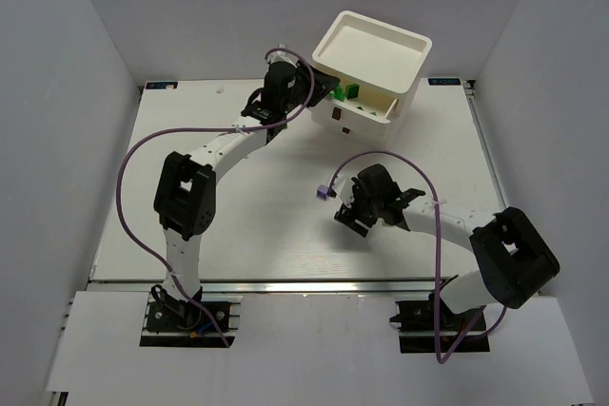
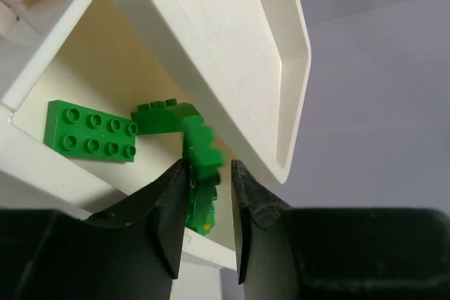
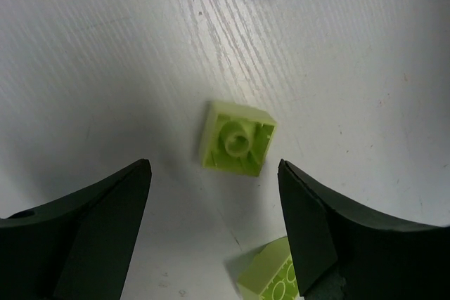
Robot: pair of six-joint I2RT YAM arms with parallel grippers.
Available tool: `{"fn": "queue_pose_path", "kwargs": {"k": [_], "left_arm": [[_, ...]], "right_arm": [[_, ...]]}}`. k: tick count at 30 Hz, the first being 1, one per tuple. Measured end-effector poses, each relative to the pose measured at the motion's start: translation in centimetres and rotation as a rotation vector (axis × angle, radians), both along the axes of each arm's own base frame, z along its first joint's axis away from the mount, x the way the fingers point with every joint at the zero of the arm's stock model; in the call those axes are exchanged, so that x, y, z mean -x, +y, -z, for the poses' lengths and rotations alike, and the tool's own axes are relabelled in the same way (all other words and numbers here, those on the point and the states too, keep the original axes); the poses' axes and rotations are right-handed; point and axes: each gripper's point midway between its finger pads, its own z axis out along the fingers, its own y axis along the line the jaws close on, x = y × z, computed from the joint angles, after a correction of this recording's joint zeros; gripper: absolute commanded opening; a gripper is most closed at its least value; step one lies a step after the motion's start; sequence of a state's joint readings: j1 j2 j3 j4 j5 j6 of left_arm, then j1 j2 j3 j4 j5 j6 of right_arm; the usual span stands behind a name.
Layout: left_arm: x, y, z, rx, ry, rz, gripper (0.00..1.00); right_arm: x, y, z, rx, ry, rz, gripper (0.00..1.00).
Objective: Sort the legos into containers by color
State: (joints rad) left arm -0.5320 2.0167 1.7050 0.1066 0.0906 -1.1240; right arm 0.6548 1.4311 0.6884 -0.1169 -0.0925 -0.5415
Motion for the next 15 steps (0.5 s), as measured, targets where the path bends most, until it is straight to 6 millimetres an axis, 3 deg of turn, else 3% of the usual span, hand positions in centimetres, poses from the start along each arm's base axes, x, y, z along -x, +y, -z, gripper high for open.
{"fn": "queue_pose_path", "kwargs": {"k": [6, 10, 12, 15], "left_arm": [[0.0, -0.3, -0.5, 0.013, -0.015, 0.015, 0.63], [0.0, -0.5, -2.4, 0.024, -0.071, 0.032, 0.64], [0.2, -0.4, -3.2, 0.013, -0.097, 0.035, 0.59], [0.9, 0.4, -4.7, -0.022, -0.142, 0.029, 0.25]], "right_arm": [[0.4, -0.2, -0.5, -0.012, -0.003, 0.004, 0.8], [0.5, 0.3, -2.6, -0.07, -0.03, -0.008, 0.82], [0.7, 0.6, -3.7, -0.094, -0.031, -0.023, 0.81], [0.9, 1.2, -5.7, -0.131, -0.023, -0.048, 0.73]]}}
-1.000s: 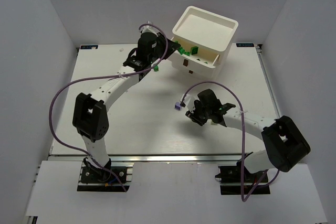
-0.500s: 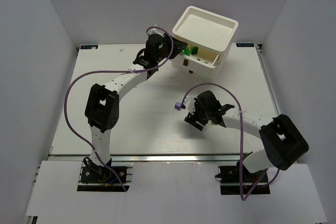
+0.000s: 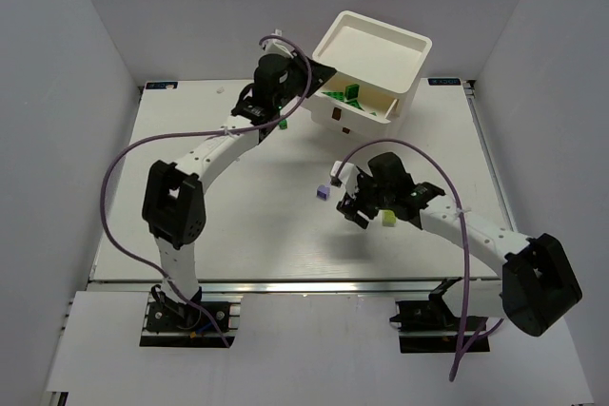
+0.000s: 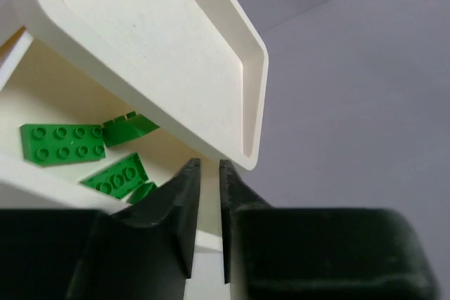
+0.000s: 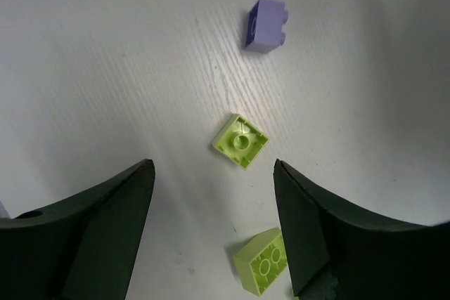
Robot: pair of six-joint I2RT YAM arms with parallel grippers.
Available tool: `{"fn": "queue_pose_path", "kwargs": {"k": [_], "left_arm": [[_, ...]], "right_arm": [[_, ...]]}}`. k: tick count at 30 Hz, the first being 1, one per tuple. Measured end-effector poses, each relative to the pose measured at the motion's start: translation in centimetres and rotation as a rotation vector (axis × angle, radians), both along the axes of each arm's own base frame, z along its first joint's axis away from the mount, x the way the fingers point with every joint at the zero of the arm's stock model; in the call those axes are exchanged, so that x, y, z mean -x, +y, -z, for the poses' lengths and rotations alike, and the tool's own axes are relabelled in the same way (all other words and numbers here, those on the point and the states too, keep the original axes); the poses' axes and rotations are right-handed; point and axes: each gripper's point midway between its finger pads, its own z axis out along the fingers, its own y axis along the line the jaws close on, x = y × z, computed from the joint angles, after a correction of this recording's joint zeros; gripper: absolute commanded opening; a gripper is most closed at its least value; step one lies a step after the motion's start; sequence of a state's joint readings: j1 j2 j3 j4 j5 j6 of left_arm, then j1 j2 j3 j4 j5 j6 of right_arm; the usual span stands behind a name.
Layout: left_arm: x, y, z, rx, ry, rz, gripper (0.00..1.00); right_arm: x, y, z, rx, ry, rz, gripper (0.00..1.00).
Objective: Sort the legos into containers by color
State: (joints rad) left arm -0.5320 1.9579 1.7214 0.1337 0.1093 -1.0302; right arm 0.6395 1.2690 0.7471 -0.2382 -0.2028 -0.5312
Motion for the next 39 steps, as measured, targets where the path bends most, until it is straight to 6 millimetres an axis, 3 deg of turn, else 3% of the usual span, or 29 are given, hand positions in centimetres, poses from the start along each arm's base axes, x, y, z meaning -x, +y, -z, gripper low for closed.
{"fn": "queue_pose_path", "kwargs": {"k": [1, 2, 4, 5, 6, 8, 9, 10, 13, 14, 16, 17, 18, 22, 25, 28, 33, 39], "left_arm": [[0.5, 0.6, -0.4, -0.025, -0.022, -0.008, 0.06], [1.3, 1.5, -1.1, -0.05, -0.041, -0.022, 0.01], [2.9, 3.3, -2.2, -0.086, -0.076, -0.058, 0.0], [4.1, 4.6, -2.8, -0.107, -0.098, -0.079, 0.0], [5.1, 5.9, -3.1, -0.122, -0.112, -0.1, 0.0], [7.1, 8.6, -3.3, -0.142, -0.134, -0.149, 0.01], [7.8, 10.0, -3.0, -0.154, -0.134, -0.176, 0.07], [8.1, 11.3, -2.5, -0.168, -0.127, -0.205, 0.25], [7.4, 13.8, 0.7, -0.234, -0.072, -0.266, 0.48], [6.7, 14.4, 2.4, -0.264, -0.034, -0.278, 0.59], [5.2, 15.0, 6.5, -0.331, 0.048, -0.285, 0.67], [4.5, 15.1, 8.8, -0.369, 0.096, -0.282, 0.72], [3.7, 15.1, 11.3, -0.41, 0.144, -0.274, 0.74], [1.2, 14.3, 19.1, -0.531, 0.28, -0.223, 0.8], [-0.7, 13.6, 22.3, -0.597, 0.322, -0.191, 0.81], [-2.8, 13.1, 23.3, -0.65, 0.314, -0.189, 0.81], [-6.0, 12.5, 22.9, -0.712, 0.266, -0.224, 0.82], [-7.0, 13.4, 24.8, -0.774, 0.28, -0.278, 0.81]], "right_arm": [[-0.1, 0.3, -0.8, -0.02, 0.0, -0.006, 0.68], [-0.2, 0.5, -1.8, -0.044, -0.008, -0.011, 0.56], [-0.3, 0.8, -3.3, -0.086, -0.022, -0.009, 0.38], [-0.3, 0.9, -4.1, -0.11, -0.029, -0.002, 0.12], [-0.5, 0.9, -4.7, -0.128, -0.034, 0.007, 0.02], [-0.8, 1.0, -5.7, -0.169, -0.022, 0.04, 0.0], [-0.9, 1.1, -6.2, -0.19, -0.009, 0.059, 0.0], [-1.1, 1.2, -6.5, -0.212, 0.006, 0.076, 0.0], [-1.3, 1.4, -7.5, -0.273, 0.051, 0.099, 0.0], [-1.3, 1.4, -7.7, -0.288, 0.059, 0.101, 0.16], [-1.4, 1.3, -8.2, -0.321, 0.07, 0.101, 0.47], [-1.3, 1.2, -8.5, -0.336, 0.072, 0.1, 0.69], [-1.2, 1.1, -8.9, -0.352, 0.066, 0.094, 0.75], [-0.7, 0.5, -11.0, -0.402, 0.013, 0.059, 0.82], [-0.4, 0.2, -12.0, -0.426, -0.012, 0.043, 0.82], [-0.2, -0.1, -12.2, -0.439, -0.012, 0.037, 0.82], [0.0, -0.4, -12.3, -0.452, -0.011, 0.035, 0.82], [0.2, -0.8, -12.8, -0.467, -0.021, 0.031, 0.82]]}}
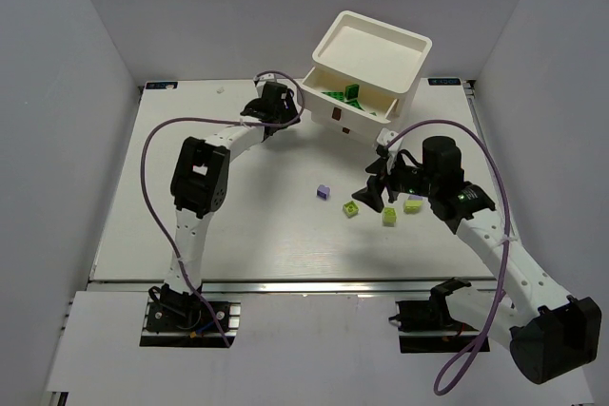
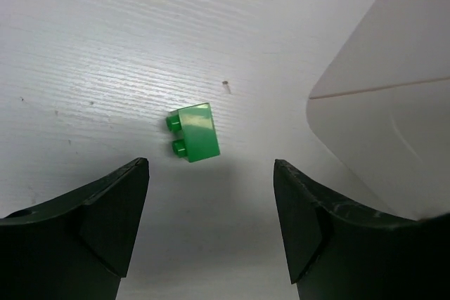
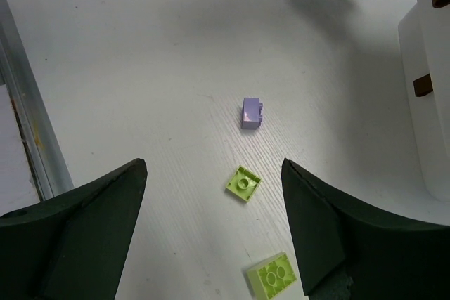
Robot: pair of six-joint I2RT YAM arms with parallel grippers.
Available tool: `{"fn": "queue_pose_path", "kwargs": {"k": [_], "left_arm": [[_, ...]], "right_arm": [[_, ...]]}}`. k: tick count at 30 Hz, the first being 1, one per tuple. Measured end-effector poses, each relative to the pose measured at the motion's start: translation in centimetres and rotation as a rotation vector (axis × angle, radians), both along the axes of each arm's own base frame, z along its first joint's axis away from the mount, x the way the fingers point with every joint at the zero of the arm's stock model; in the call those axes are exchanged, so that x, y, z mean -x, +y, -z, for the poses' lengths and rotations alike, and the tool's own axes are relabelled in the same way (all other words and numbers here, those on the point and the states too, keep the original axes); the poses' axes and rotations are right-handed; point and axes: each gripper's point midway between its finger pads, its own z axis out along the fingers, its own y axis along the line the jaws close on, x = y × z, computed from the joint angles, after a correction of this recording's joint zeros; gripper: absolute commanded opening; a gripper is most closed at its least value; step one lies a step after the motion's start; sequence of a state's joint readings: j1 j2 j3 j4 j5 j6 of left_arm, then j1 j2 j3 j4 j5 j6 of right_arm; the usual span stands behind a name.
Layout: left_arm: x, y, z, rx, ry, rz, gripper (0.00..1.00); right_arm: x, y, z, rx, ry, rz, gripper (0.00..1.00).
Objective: Sort the legos into containers by color
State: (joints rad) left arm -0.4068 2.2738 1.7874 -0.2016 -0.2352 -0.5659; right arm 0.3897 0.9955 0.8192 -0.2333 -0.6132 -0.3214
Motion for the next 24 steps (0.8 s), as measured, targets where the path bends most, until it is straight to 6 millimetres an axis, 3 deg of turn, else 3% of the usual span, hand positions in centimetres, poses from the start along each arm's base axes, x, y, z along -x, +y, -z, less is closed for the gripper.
{"fn": "queue_pose_path", "kwargs": {"k": [7, 14, 24], "left_arm": [[-1.2, 0.4, 2.3, -0.038, 0.008, -0.038, 0.75], [-2.8, 0.5, 2.8, -0.052, -0.016, -0.075, 0.6], [-3.1, 1.3, 3.1, -0.056, -0.008, -0.103, 0.37]], "right_arm": [[-0.1, -0.2, 0.0, -0.002, 0.001, 0.003, 0.82], [0.0, -0.1, -0.1, -0.007, 0.003, -0.005, 0.82], [-0.2, -0.4, -0.1, -0.008, 0.004, 0.006, 0.82]]}}
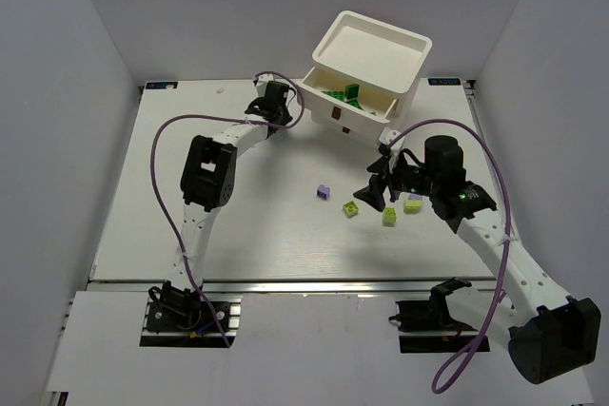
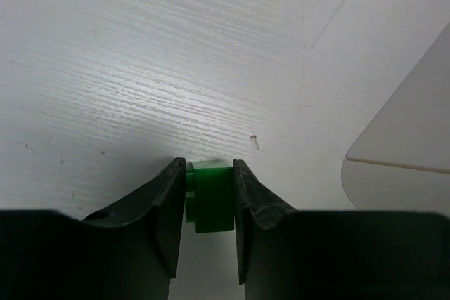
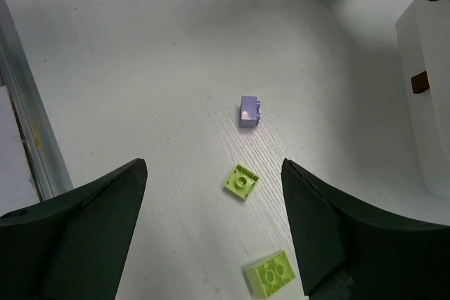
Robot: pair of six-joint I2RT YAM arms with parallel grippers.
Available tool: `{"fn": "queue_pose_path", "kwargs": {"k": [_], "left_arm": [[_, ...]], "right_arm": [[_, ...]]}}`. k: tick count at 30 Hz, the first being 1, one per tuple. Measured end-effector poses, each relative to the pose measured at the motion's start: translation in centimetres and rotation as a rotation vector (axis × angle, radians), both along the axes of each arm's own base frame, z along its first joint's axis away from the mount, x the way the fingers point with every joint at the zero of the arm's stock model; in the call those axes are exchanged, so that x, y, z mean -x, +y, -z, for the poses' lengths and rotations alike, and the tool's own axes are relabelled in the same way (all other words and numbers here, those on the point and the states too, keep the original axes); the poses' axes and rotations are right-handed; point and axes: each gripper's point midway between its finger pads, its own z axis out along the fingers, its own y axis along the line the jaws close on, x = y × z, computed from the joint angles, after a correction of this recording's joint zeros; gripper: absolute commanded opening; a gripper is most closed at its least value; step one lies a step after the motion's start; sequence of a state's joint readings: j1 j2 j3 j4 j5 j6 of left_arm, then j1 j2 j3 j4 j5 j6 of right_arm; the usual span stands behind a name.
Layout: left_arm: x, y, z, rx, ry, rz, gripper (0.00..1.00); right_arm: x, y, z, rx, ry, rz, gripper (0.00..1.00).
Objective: Sort the legos into containers by color
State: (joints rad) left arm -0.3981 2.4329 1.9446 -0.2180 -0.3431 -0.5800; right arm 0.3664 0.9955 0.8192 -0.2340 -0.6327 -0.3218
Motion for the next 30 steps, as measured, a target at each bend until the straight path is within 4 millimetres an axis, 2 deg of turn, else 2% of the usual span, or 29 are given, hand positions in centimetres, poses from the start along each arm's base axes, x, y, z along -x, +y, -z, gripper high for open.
{"fn": "queue_pose_path", "kwargs": {"k": [6, 10, 15, 18, 20, 23, 25, 26, 27, 30], "left_arm": [[0.0, 0.3, 0.0, 0.005, -0.004, -0.006, 0.2], [1.4, 1.1, 0.0, 0.009, 0.004, -0.01, 0.09], [6.3, 3.3, -0.3, 0.034, 0.063, -0.003, 0.0], [9.1, 4.9, -1.7, 0.067, 0.07, -0.007, 0.0], [10.6, 5.6, -3.5, 0.092, 0.052, -0.005, 0.0], [11.8, 6.0, -7.0, 0.144, -0.011, 0.016, 0.0], [12.6, 5.3, -9.9, 0.198, -0.07, 0.069, 0.0], [12.9, 4.6, -11.4, 0.227, -0.097, 0.104, 0.0], [13.1, 3.8, -12.9, 0.258, -0.127, 0.144, 0.0], [13.7, 1.1, -17.2, 0.348, -0.213, 0.279, 0.0]], "right_arm": [[0.0, -0.1, 0.0, -0.003, 0.002, -0.001, 0.82], [0.0, -0.2, 0.1, -0.006, 0.005, 0.0, 0.82], [0.2, -0.3, 0.6, -0.007, 0.022, -0.002, 0.82], [0.1, -0.4, 0.5, -0.013, 0.025, -0.002, 0.82], [0.2, -0.4, 0.5, -0.018, 0.027, -0.004, 0.8], [0.2, -0.4, 0.4, -0.022, 0.029, -0.009, 0.69], [0.3, -0.4, 0.3, -0.024, 0.028, -0.013, 0.24], [0.2, -0.4, 0.3, -0.028, 0.029, -0.013, 0.09], [0.3, -0.3, 0.3, -0.033, 0.038, -0.01, 0.0], [0.3, -0.4, 0.5, -0.039, 0.063, 0.001, 0.0]]}}
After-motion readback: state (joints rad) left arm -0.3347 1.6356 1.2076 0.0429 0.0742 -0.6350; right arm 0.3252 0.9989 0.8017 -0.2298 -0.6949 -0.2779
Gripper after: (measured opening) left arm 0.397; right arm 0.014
